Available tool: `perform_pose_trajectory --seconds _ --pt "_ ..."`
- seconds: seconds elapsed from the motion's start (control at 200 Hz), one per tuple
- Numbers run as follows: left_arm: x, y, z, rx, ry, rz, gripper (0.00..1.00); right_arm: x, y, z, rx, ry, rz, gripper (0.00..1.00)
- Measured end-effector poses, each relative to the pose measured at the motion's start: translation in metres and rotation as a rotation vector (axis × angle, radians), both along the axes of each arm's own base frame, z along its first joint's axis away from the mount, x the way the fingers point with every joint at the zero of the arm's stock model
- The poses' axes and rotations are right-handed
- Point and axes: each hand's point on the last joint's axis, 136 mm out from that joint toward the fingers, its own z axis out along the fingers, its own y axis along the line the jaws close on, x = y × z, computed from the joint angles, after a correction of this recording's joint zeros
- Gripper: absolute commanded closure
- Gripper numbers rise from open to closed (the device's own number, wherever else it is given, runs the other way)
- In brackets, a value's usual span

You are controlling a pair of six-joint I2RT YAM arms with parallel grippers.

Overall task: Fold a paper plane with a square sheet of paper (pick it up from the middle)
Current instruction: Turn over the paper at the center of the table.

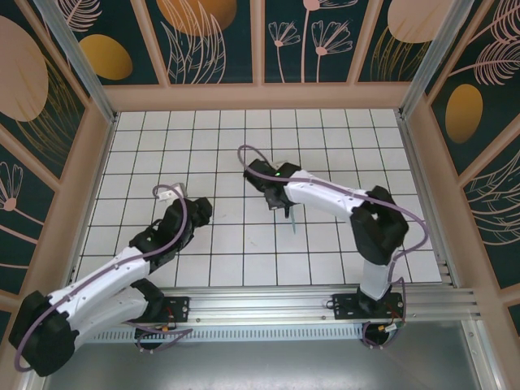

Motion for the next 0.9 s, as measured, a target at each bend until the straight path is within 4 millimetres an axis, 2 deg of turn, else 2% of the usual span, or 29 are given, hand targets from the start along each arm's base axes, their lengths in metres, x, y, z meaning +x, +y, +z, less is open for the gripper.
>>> perform_pose_trajectory --seconds 0.18,0.29,0.39,0.49,0.636,0.711,0.766,0.856,0.901 --pt "-0.009 0.025 0.014 -0.035 -0.084 0.091 0.49 -0.017 0.020 -0.046 -0.147 0.098 0.071 0.88" --pt "-0.012 0.032 0.018 -0.042 -0.106 0.115 0.49 -0.023 0.041 -0.063 -0.152 0.136 0.105 0.84" --pt "-0.013 0.033 0.016 -0.036 -0.100 0.118 0.49 -0.027 0.062 -0.069 -0.107 0.164 0.128 0.75" --pt "-0.013 0.033 0.013 -0.028 -0.090 0.117 0.49 -0.029 0.082 -0.069 -0.039 0.177 0.147 0.56" --pt "-0.013 0.031 0.008 -0.018 -0.072 0.110 0.49 -0.033 0.106 -0.071 0.077 0.211 0.174 0.44" --pt "-0.013 0.030 0.004 -0.013 -0.059 0.103 0.48 -0.037 0.117 -0.065 0.176 0.223 0.194 0.37" --pt "-0.013 0.027 0.000 -0.011 -0.045 0.091 0.48 -0.044 0.121 -0.055 0.264 0.234 0.216 0.36" --pt "-0.013 0.020 -0.007 -0.011 -0.015 0.062 0.48 -0.046 0.118 -0.021 0.411 0.206 0.228 0.35" --pt "-0.013 0.016 -0.012 -0.010 0.005 0.045 0.47 -0.044 0.115 -0.002 0.483 0.177 0.232 0.38"
